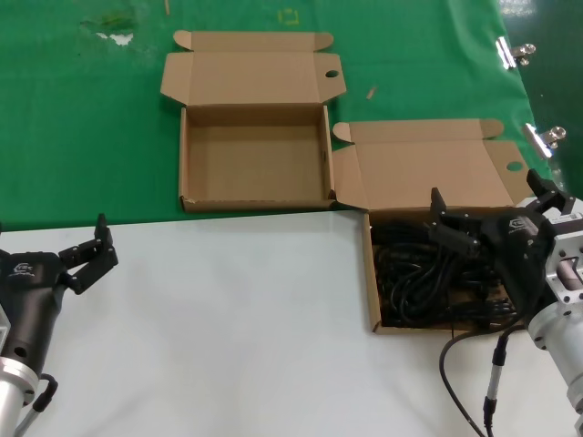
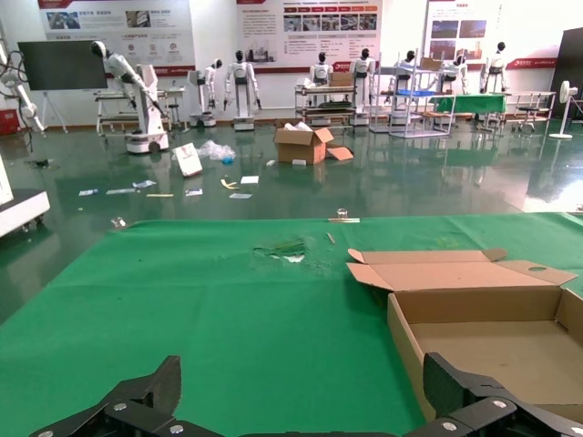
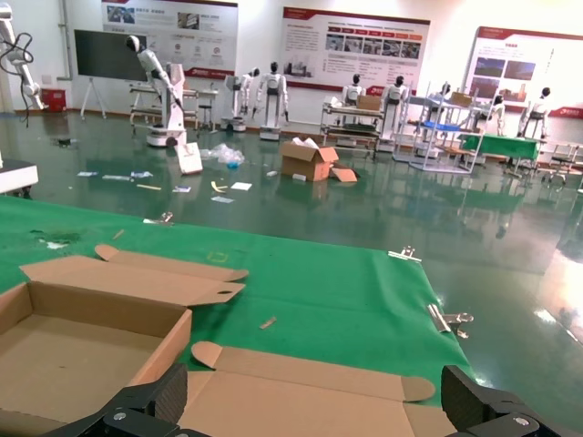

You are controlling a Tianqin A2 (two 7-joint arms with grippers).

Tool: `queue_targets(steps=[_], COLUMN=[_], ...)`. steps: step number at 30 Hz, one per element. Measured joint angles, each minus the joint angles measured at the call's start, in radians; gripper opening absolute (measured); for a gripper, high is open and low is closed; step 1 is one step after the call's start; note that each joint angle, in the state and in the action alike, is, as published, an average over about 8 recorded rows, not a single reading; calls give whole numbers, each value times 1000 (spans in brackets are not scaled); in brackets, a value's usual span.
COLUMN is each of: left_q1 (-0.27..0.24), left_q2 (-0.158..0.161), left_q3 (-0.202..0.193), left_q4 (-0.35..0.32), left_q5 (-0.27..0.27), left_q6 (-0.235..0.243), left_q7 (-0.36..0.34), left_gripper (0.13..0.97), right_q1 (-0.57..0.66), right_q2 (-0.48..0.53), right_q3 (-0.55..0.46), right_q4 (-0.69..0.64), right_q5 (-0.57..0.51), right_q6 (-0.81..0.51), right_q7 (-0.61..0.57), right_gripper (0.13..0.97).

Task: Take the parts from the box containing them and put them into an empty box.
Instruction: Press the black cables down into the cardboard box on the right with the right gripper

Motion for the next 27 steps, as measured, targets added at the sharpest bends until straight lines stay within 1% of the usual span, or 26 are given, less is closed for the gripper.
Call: queue_targets(steps=[5,8,13,17,22,25,26,27], left_q1=[0,0,0,0,0,0,0,0], left_q2=[0,0,0,0,0,0,0,0], left_q3=[0,0,0,0,0,0,0,0], left_q4=[0,0,0,0,0,0,0,0], left_q5=[0,0,0,0,0,0,0,0], left_q6=[0,0,0,0,0,0,0,0], left_q7=[0,0,0,0,0,0,0,0], left_gripper=[912,868,795,795,680,611,611,585], right_q1=[0,2,11,28,58,82,91,101], right_q2=[2,18,77,132,199,239,252,265], right_q3=[-2,-15,-59,-95,-129,-139,-140,-141], right_q4=[0,-1,-3,-7,-16,-21,-23,-25], right_q5=[1,15,63,90,89,82,80,79], right_q6=[1,7,15,8,-39,-98,-124,-154], right_q7=[1,15,68,102,116,109,103,94], right_gripper=[966,966,966,966,966,966,966,966])
